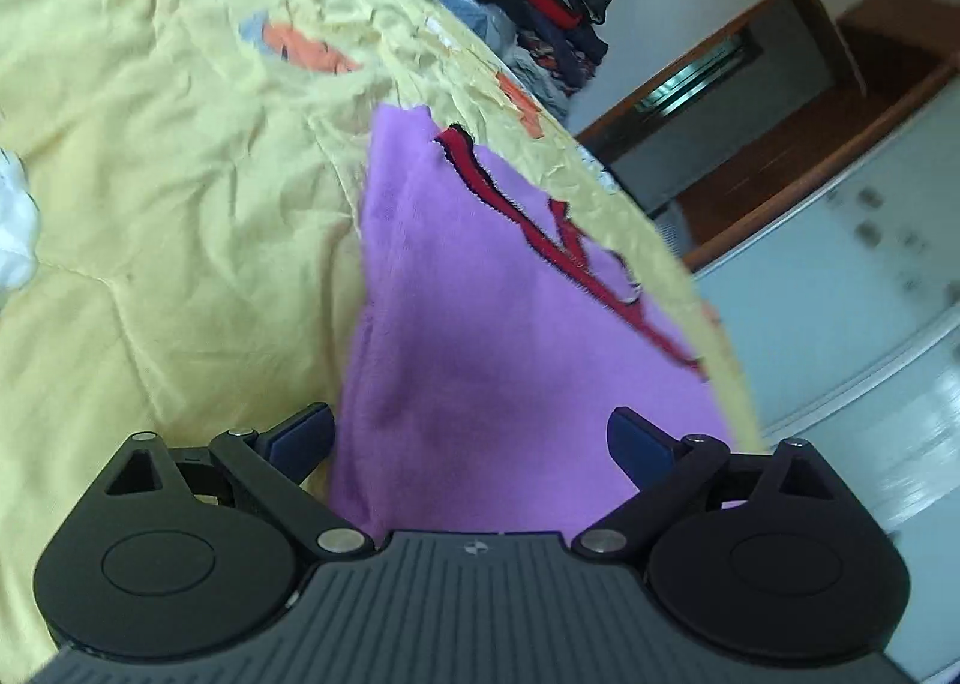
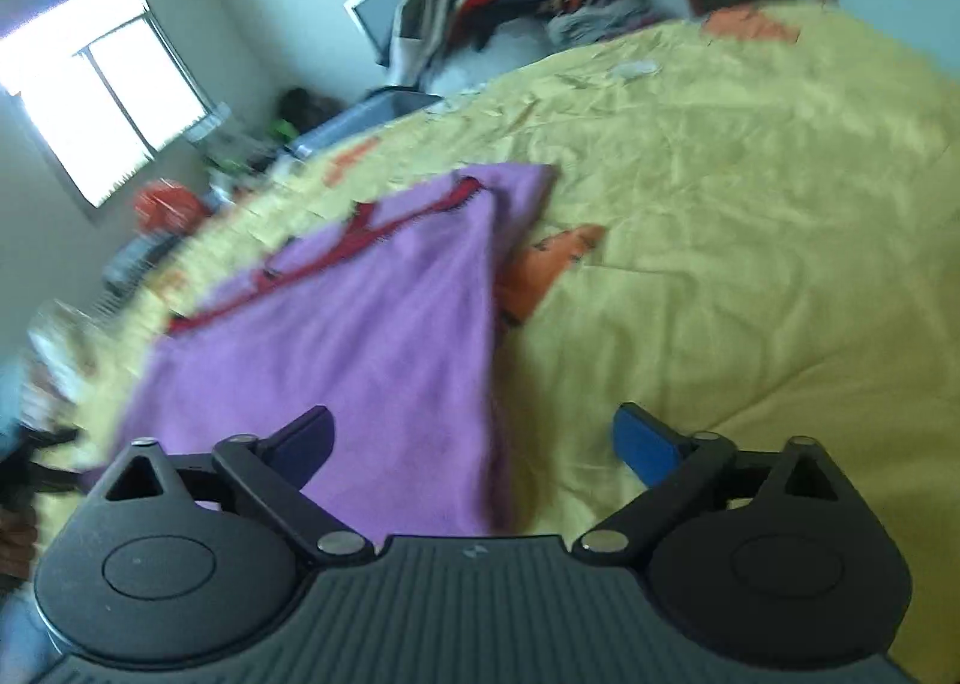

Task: Fold small clothes

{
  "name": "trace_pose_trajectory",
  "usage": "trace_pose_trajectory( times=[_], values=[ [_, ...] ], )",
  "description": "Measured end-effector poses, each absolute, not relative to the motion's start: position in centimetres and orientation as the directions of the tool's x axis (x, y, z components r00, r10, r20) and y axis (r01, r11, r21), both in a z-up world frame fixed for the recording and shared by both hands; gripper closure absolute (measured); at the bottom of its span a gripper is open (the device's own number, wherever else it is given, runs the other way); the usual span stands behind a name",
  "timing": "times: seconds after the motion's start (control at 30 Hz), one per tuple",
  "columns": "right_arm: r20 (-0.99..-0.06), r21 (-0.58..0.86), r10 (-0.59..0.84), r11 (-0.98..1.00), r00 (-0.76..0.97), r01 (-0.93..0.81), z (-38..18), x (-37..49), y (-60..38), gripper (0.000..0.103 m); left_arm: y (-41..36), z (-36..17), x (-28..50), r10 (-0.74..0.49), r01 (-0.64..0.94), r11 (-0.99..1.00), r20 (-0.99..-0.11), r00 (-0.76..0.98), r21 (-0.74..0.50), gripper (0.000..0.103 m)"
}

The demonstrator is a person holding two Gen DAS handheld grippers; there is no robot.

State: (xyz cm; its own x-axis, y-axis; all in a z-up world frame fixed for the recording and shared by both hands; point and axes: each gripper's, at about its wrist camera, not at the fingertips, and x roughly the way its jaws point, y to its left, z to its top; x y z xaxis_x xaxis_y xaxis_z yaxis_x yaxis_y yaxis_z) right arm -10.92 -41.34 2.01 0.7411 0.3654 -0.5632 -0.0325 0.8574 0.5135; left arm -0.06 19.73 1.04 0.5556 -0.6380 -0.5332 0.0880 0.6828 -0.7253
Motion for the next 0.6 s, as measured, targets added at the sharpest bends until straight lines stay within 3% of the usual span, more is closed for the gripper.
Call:
trace_pose_trajectory(
  times=[0.07,0.1,0.2,0.27,0.3,0.33,0.37,0.43,0.6],
  values=[
    [-0.543,0.559,0.435,0.826,0.718,-0.078,1.9,-10.2,-40.9,0.013,19.9,0.7,0.4,-0.673,0.057,0.640,-0.523,0.522,-0.766,0.012],
    [-0.539,0.576,0.468,0.811,0.700,-0.099,1.8,-10.0,-40.4,0.023,20.0,0.7,0.5,-0.689,0.044,0.624,-0.523,0.502,-0.780,0.015],
    [-0.536,0.592,0.528,0.791,0.659,-0.152,1.8,-9.3,-38.7,0.024,20.0,0.0,0.6,-0.732,0.025,0.590,-0.521,0.439,-0.807,0.029],
    [-0.523,0.627,0.553,0.765,0.648,-0.147,1.7,-8.7,-38.6,0.026,20.5,-1.0,0.8,-0.760,-0.034,0.547,-0.513,0.399,-0.836,0.055],
    [-0.519,0.639,0.562,0.756,0.644,-0.145,1.6,-8.4,-38.6,0.042,20.5,-1.7,0.9,-0.765,-0.074,0.540,-0.525,0.374,-0.839,0.091],
    [-0.527,0.642,0.566,0.754,0.634,-0.139,1.4,-8.0,-38.4,0.069,20.5,-2.6,1.1,-0.764,-0.117,0.538,-0.542,0.351,-0.835,0.094],
    [-0.543,0.643,0.562,0.757,0.624,-0.122,1.0,-7.6,-38.2,0.080,20.5,-3.3,1.2,-0.775,-0.129,0.514,-0.523,0.354,-0.848,0.094],
    [-0.534,0.673,0.579,0.732,0.616,-0.104,0.2,-7.0,-38.1,0.088,20.4,-3.3,1.6,-0.772,-0.126,0.511,-0.519,0.367,-0.850,0.093],
    [-0.511,0.708,0.575,0.703,0.638,-0.067,0.7,-7.2,-38.4,0.091,19.9,-1.0,1.0,-0.740,-0.062,0.568,-0.542,0.399,-0.821,0.095]
  ],
)
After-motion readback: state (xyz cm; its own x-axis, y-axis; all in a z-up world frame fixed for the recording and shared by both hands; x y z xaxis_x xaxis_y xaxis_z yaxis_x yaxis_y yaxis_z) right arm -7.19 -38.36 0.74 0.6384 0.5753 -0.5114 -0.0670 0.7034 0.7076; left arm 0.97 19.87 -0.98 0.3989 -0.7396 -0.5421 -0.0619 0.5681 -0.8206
